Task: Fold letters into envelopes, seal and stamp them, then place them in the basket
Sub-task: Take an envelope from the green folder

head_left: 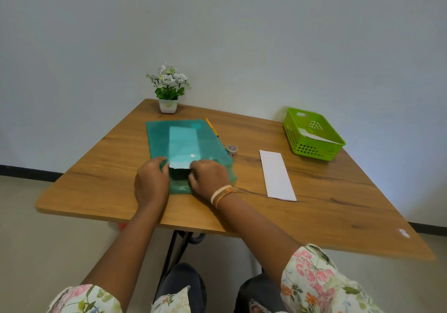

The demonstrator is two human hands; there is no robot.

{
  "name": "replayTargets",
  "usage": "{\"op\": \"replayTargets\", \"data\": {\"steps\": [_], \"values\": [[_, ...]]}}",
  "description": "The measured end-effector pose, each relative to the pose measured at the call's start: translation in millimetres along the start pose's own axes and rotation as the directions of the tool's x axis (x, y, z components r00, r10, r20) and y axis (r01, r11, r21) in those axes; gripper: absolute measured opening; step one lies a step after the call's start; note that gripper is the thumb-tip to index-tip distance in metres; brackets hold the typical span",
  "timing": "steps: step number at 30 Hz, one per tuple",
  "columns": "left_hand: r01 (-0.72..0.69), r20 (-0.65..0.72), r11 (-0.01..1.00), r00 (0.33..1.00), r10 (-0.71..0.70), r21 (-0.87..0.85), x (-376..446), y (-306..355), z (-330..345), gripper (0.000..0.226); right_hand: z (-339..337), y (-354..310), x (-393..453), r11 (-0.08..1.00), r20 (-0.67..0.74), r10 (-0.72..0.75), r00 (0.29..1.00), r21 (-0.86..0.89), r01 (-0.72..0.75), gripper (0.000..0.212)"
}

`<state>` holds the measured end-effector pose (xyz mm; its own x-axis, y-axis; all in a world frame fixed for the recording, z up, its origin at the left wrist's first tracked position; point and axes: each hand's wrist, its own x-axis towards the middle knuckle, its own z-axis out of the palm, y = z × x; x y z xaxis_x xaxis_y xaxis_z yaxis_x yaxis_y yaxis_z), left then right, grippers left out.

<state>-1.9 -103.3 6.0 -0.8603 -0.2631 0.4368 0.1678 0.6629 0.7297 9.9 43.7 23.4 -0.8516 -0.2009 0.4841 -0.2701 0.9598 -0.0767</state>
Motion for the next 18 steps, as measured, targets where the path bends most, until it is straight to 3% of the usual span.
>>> {"op": "replayTargets", "data": {"steps": [3,5,10,14,18], "values": [[-0.033,0.027,0.999,0.999,0.032,0.041,1.9,-0.6,-1.6,0.024,-5.4,13.4,-22.6,0.986,-0.203,0.062,0.977,0.165,-0.028,0.014],[-0.035,0.038,0.997,0.999,0.033,0.064,1.3,-1.2,-1.2,0.026,-11.0,28.1,-33.4,0.952,-0.306,0.185,0.934,0.292,-0.093,0.008],[0.028,0.086,0.998,0.996,-0.033,0.064,-3.0,-2.6,0.5,0.035,-40.4,63.7,-43.0,0.768,-0.438,0.536,0.722,0.607,-0.202,0.022],[0.06,0.175,0.992,0.982,-0.078,0.109,-2.6,2.2,2.6,0.042,-66.2,88.2,-40.7,0.504,-0.364,0.795,0.485,0.842,-0.194,0.012],[-0.058,0.215,0.987,0.976,0.025,0.147,-4.0,2.4,1.5,0.034,-84.1,107.5,-39.8,0.275,-0.225,0.925,0.307,0.952,-0.131,0.021]]}}
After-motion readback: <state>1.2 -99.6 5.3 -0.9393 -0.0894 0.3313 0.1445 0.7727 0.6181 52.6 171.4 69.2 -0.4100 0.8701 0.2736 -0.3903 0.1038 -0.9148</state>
